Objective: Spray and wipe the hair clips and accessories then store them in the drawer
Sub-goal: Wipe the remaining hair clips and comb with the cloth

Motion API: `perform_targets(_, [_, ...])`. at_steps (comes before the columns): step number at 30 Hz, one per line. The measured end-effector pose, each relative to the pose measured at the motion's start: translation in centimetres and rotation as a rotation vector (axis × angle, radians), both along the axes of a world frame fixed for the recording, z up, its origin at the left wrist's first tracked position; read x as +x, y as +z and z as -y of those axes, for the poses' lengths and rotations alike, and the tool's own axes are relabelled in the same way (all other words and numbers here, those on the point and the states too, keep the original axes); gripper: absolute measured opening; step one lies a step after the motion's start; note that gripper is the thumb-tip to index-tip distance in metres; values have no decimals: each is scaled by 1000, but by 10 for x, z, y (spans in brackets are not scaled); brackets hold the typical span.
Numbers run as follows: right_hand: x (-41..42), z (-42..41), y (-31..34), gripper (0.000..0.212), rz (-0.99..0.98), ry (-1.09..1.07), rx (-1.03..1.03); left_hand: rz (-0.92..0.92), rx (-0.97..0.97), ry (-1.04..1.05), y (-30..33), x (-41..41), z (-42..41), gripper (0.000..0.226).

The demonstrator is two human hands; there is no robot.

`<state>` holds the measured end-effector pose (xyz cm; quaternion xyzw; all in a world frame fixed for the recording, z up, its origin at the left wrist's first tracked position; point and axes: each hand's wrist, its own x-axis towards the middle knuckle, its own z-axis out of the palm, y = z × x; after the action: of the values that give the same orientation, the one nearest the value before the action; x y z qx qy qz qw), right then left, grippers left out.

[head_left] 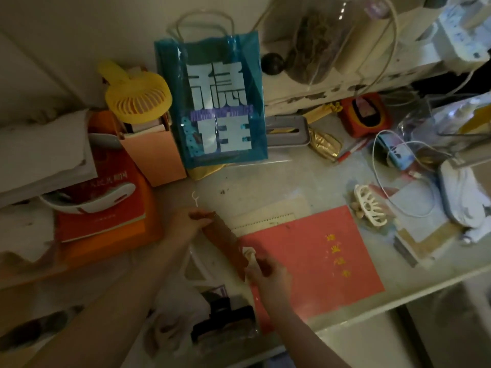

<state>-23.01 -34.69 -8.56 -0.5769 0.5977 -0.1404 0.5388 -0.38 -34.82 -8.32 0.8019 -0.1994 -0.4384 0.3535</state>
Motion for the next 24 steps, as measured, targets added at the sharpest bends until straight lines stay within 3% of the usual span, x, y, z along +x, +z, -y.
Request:
perform_targets(11, [16,-17,-16,21,-148,-44,-22,94,25,-52,-21,7,2,29])
perform_targets(18, [12,-14,-18,24,-127,-57,-22,239,23,-148,-29,7,1,23])
perform_targets(24, [6,-14,-16,20,-83,-83,-16,226,-15,-159,-29,7,-3,23])
